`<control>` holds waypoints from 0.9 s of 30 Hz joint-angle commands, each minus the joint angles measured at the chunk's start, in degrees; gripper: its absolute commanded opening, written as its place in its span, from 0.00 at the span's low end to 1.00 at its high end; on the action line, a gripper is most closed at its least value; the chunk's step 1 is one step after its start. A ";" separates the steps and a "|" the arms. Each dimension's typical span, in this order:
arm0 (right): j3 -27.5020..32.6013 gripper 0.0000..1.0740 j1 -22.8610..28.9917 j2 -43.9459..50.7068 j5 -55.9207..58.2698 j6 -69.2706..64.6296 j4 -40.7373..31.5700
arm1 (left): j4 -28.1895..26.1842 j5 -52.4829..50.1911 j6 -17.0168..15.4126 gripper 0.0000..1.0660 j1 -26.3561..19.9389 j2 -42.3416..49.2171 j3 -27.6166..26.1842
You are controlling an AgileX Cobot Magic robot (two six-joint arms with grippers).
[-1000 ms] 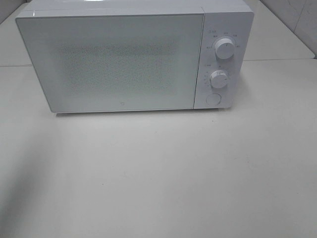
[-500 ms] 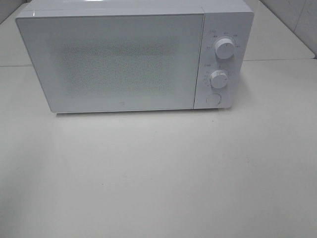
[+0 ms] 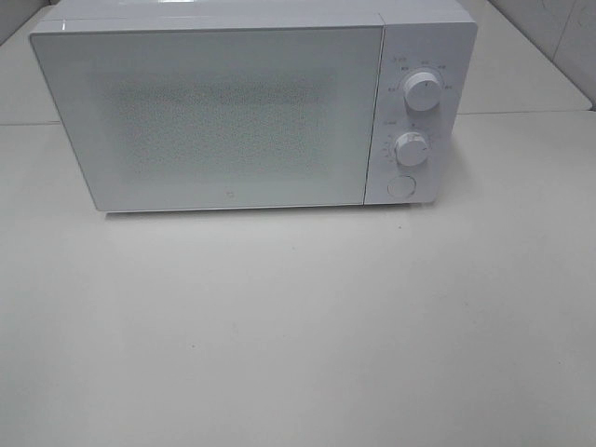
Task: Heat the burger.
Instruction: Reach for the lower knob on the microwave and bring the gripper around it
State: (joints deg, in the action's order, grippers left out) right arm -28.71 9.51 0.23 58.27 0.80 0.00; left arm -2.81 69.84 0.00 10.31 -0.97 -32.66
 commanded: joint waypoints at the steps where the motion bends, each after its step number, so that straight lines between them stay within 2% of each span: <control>1: 0.17 0.69 -0.17 1.32 -0.97 0.74 -0.57 | 0.00 0.97 1.55 0.00 -0.11 2.29 0.34; 4: 0.17 0.69 -0.17 1.26 -0.97 0.74 -0.57 | -0.46 0.86 1.95 0.00 -0.11 1.89 0.80; 6: 0.17 0.69 -0.17 1.26 -0.97 0.74 -0.57 | -0.17 -1.78 3.84 0.00 -0.11 1.89 1.15; 10: 0.17 0.69 -0.17 1.26 -0.97 0.74 -0.57 | 0.11 -6.70 5.33 0.00 -0.11 1.83 2.12; 13: 0.17 0.69 -0.17 1.26 -0.97 0.74 -0.57 | -0.23 -10.14 5.27 0.00 -0.11 1.83 4.13; 27: 0.17 0.69 -0.17 1.26 -0.97 0.74 -0.57 | -0.57 -10.26 5.27 0.00 -0.11 1.72 3.95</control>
State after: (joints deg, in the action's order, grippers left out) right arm -28.71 9.51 0.23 58.27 0.80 0.00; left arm -2.92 60.50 5.10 10.31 0.29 -28.88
